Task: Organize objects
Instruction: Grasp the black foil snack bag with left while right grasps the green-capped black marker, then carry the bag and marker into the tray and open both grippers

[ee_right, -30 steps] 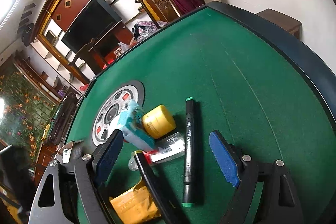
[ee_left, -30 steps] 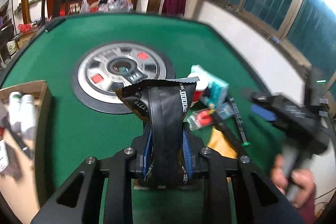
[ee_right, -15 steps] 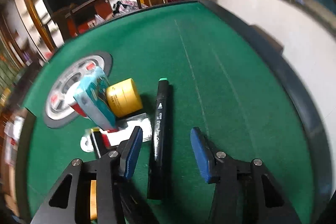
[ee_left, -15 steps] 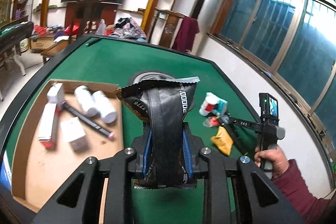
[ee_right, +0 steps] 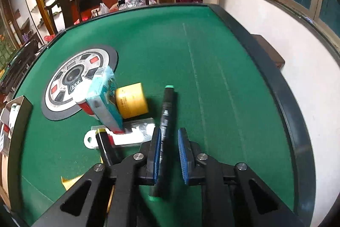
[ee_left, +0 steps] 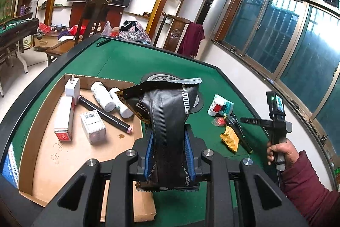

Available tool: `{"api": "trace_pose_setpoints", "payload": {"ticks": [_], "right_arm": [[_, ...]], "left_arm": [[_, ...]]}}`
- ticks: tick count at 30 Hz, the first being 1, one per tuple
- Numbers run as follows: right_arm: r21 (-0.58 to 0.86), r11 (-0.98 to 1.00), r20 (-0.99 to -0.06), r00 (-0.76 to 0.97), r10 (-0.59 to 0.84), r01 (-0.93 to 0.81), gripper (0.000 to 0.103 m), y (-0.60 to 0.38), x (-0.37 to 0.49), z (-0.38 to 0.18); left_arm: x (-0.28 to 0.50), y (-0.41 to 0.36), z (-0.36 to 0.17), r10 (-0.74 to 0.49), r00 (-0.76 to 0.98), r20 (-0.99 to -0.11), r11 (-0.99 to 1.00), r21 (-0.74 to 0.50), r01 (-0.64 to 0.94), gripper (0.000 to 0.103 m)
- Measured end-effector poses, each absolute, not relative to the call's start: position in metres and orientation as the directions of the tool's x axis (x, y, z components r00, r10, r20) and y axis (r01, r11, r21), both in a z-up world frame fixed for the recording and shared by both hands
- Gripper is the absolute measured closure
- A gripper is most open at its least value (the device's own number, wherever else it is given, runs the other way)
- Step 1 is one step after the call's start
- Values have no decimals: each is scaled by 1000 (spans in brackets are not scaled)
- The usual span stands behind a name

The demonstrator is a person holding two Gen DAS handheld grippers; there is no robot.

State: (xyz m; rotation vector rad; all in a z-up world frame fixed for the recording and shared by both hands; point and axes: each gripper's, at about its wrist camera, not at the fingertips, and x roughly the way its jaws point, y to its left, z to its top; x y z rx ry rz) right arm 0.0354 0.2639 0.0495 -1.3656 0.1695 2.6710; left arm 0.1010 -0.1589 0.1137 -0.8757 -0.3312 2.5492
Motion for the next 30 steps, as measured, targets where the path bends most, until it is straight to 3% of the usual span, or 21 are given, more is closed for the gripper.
{"api": "trace_pose_setpoints", "payload": {"ticks": [4, 7, 12, 21, 30], "right_arm": [[-24, -996, -835, -546, 64, -81, 85, 250, 43, 41], [-126, -990, -834, -533, 141, -66, 85, 238, 42, 34], [-124, -990, -848, -511, 139, -65, 85, 236, 25, 30], [101, -990, -851, -525, -32, -102, 87, 257, 24, 34], [348, -932, -743, -635, -210, -99, 87, 266, 62, 59]], "left_arm": [[100, -159, 109, 475, -704, -528, -875, -368, -315, 78], [100, -160, 107, 477, -698, -534, -874, -375, -310, 78], [100, -166, 108, 469, -706, -531, -877, -374, -301, 78], [97, -174, 99, 461, -703, -542, -877, -402, -265, 78], [107, -184, 102, 431, -724, -538, -887, -398, -233, 78]]}}
